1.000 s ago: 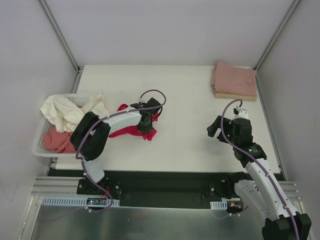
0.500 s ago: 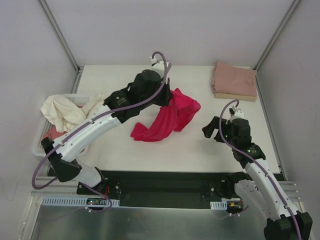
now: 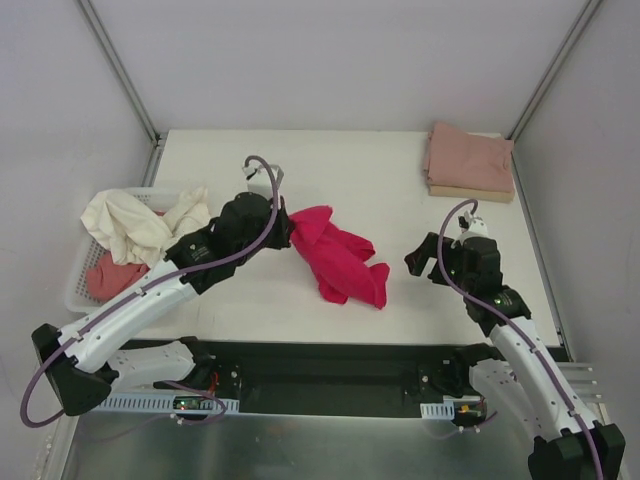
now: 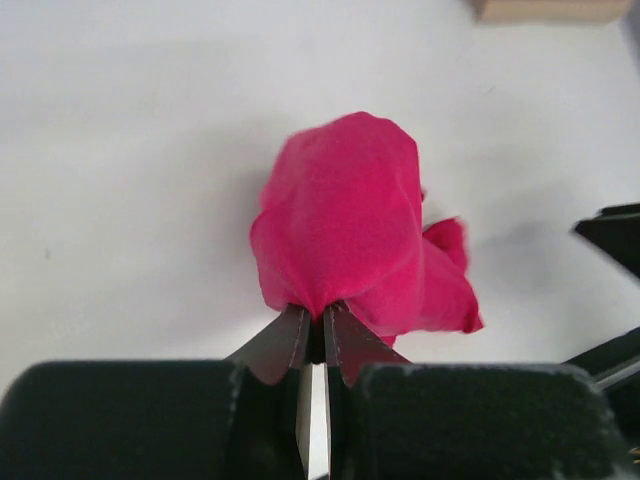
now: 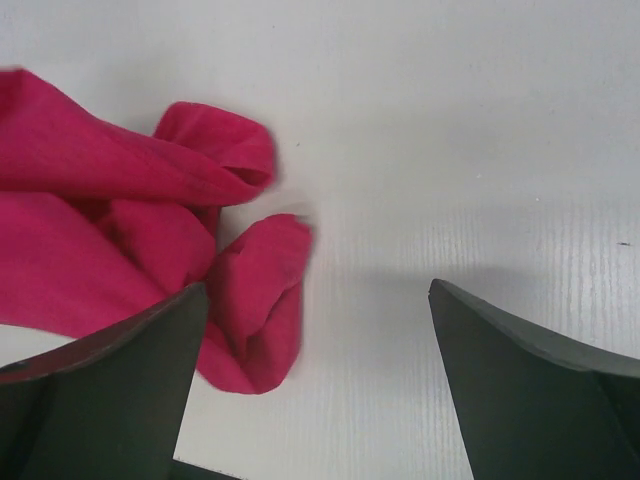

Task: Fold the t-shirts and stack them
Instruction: Flatten out the tshirt

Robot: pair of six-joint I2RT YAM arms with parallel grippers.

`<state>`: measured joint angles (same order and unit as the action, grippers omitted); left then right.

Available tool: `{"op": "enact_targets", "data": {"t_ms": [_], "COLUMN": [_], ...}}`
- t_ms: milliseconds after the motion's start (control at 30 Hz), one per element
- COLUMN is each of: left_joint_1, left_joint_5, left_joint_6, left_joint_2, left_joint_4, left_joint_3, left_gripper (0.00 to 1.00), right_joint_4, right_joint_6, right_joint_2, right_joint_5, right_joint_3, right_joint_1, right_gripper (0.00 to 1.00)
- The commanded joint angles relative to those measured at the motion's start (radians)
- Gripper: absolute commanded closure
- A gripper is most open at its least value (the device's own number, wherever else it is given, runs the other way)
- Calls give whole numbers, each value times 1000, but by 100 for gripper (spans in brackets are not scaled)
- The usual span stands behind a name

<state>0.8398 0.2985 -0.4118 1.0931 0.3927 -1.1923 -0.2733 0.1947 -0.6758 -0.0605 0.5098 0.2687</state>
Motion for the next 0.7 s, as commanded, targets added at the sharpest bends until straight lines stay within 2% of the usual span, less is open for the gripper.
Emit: {"op": "enact_targets", "data": {"t_ms": [0, 100, 267, 467, 500, 567, 667], "left_joint_1": [-56, -93, -128, -134, -134, -136, -140], "left_joint_5": [-31, -88, -113, -125, -124, -119, -107], "left_joint_6": [-159, -220, -274, -300, -308, -315, -321], "left_joint_2": [-77, -127, -209, -243, -245, -251, -265], "left_joint_4": [-66, -94, -112, -126, -127, -129, -129], "left_joint_3": [264, 408, 566, 625, 628, 637, 646], "left_gripper": [100, 100, 100, 100, 100, 100, 100], "right_joint_4": [29, 48, 23, -3, -19, -32, -47], "right_joint_6": [-6, -23, -37, -52, -38, 26, 60], "right_joint_2": [-42, -141, -347, -710, -802, -878, -1014], "right_joint_5": [-24, -64, 50, 160, 177, 228, 205], "right_joint_3": [9, 42, 177, 479, 516, 591, 686], "right_joint_1": [15, 50, 188, 308, 316, 325, 325], "right_gripper": [3, 3, 3, 1, 1, 1, 7]}}
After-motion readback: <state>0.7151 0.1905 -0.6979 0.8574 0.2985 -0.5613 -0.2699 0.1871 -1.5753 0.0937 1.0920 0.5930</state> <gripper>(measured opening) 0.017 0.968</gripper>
